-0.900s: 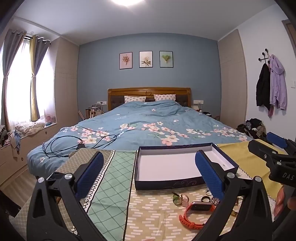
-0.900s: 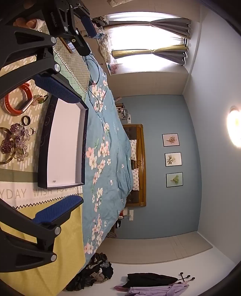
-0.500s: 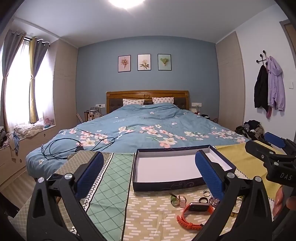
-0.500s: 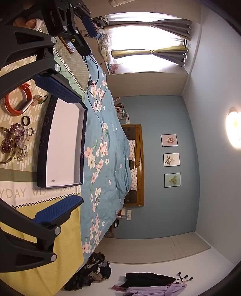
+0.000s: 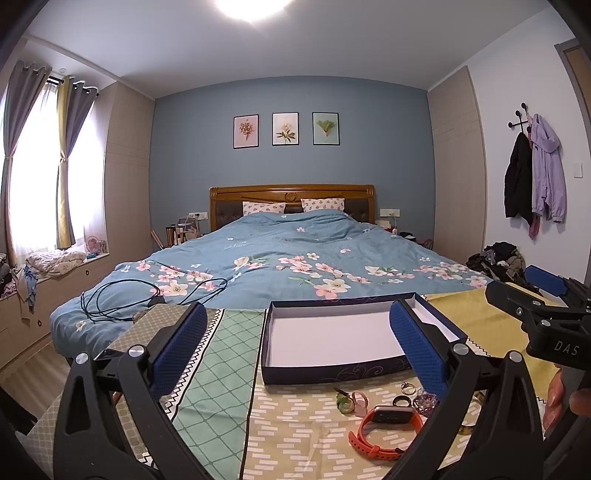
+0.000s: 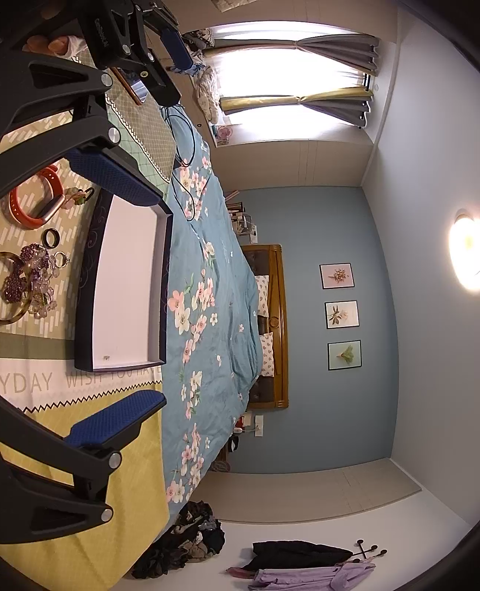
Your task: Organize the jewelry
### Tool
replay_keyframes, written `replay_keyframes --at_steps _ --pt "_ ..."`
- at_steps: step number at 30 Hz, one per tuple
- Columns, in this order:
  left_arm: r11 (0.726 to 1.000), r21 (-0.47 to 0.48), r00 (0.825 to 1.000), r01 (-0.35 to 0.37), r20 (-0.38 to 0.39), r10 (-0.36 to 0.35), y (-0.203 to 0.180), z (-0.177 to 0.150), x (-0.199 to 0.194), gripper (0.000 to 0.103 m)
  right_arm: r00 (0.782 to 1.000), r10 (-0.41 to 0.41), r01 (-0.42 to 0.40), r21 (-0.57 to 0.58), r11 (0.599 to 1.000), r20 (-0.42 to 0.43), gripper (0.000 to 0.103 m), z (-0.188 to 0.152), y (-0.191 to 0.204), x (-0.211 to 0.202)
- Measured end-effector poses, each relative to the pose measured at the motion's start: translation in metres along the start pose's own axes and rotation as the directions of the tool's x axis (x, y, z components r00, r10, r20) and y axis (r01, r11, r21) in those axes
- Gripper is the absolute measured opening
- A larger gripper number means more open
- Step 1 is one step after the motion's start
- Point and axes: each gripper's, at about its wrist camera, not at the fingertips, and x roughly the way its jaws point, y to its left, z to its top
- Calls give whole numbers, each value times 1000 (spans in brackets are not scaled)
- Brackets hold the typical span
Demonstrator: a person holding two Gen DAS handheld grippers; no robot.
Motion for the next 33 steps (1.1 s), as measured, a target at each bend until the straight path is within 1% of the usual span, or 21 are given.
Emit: replay_keyframes --at_steps 33 --pt "1000 -3 1000 -1 8 1 2 1 0 97 1000 12 -12 15 1000 -12 96 -2 -1 2"
